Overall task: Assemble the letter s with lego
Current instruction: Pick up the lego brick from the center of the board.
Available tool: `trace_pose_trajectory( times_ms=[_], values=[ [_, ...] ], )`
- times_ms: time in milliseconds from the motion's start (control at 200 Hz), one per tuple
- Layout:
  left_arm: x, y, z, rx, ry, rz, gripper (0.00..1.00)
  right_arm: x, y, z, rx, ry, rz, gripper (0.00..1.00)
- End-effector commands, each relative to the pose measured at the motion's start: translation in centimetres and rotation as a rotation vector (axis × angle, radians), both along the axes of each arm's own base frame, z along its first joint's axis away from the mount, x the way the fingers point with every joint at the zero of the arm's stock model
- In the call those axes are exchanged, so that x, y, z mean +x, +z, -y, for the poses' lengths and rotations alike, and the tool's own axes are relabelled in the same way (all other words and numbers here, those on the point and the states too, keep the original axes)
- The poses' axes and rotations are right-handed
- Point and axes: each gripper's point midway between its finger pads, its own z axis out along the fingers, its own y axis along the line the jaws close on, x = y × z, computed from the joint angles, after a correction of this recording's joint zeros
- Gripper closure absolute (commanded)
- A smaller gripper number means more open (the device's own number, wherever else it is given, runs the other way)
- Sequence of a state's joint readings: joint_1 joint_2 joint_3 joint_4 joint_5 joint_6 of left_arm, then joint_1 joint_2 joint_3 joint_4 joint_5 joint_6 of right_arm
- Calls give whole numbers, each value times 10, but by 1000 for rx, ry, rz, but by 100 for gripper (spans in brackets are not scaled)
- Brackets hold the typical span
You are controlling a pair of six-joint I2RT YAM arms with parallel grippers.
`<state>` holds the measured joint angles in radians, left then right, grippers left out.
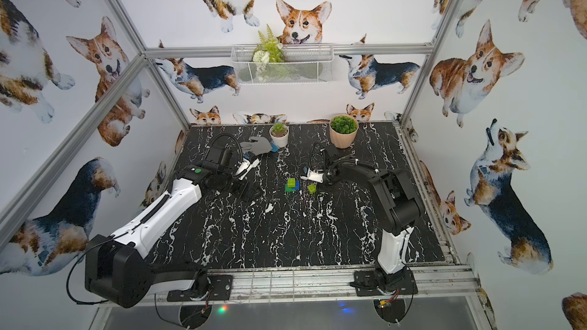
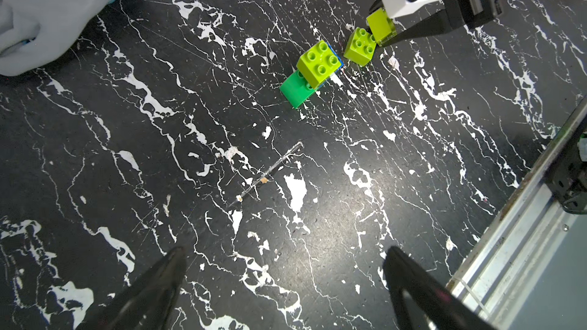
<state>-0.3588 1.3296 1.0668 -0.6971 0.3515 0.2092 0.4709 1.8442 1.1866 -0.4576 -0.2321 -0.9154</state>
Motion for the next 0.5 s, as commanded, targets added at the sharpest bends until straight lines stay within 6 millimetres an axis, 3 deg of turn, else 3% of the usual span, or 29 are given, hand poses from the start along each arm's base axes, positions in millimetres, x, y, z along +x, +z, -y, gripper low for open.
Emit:
trace_pose_trajectory(
  times_ms=[0,205,320,496],
  values=[
    [-2,1,-1,8,-16,2,0,-3,-1,1,0,-7,-20,57],
    [-2,2,-1,9,-14,4,0,0,7,-1,9,-10,-9,72],
    [-2,1,-1,10,-13,2,0,1,12,4,-21,-2,2,75],
    [-2,2,-1,12,-15,3,0,4,11,28,-161,14,-5,75]
  ],
)
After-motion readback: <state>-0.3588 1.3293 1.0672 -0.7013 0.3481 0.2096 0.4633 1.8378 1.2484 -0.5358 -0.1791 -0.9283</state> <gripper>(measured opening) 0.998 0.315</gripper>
